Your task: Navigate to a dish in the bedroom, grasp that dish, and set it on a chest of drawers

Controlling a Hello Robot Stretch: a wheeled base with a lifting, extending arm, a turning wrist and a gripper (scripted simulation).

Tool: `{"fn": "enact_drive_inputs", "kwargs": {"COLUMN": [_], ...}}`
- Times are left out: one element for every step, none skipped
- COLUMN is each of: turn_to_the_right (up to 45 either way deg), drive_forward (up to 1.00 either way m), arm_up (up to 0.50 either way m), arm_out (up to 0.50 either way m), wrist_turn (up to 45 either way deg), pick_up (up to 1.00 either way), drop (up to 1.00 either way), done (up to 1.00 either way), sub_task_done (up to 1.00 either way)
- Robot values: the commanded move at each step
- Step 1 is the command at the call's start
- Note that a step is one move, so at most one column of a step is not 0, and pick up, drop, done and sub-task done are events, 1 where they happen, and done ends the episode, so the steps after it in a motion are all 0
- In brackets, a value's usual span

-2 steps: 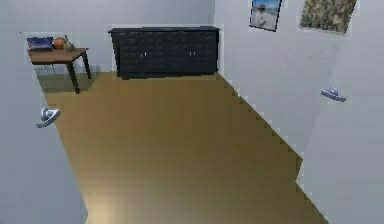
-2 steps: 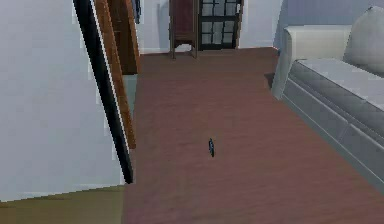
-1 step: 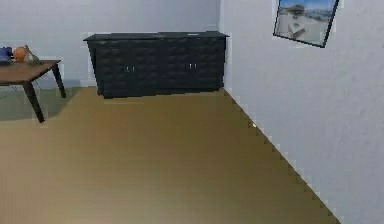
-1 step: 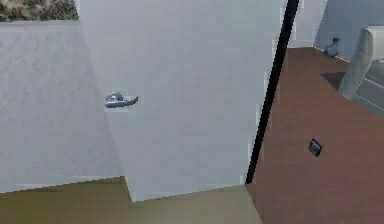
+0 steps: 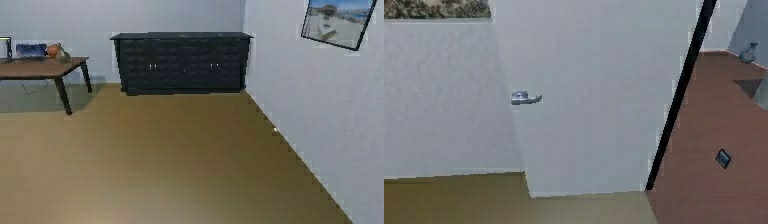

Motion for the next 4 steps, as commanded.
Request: {"fn": "enact_drive_inputs", "kwargs": {"turn_to_the_right": [0.0,-45.0,0.0,-3.0], "drive_forward": [0.35,0.00,1.00,0.00], "arm_up": [0.00,0.00,0.00,0.00], "arm_out": [0.00,0.00,0.00,0.00], "wrist_turn": [0.0,0.0,0.0,0.0], "pick_up": [0.00,0.00,0.00,0.00], "drop": [0.00,0.00,0.00,0.00], "done": [0.00,0.00,0.00,0.00], "sub_task_done": [0.00,0.00,0.00,0.00]}}
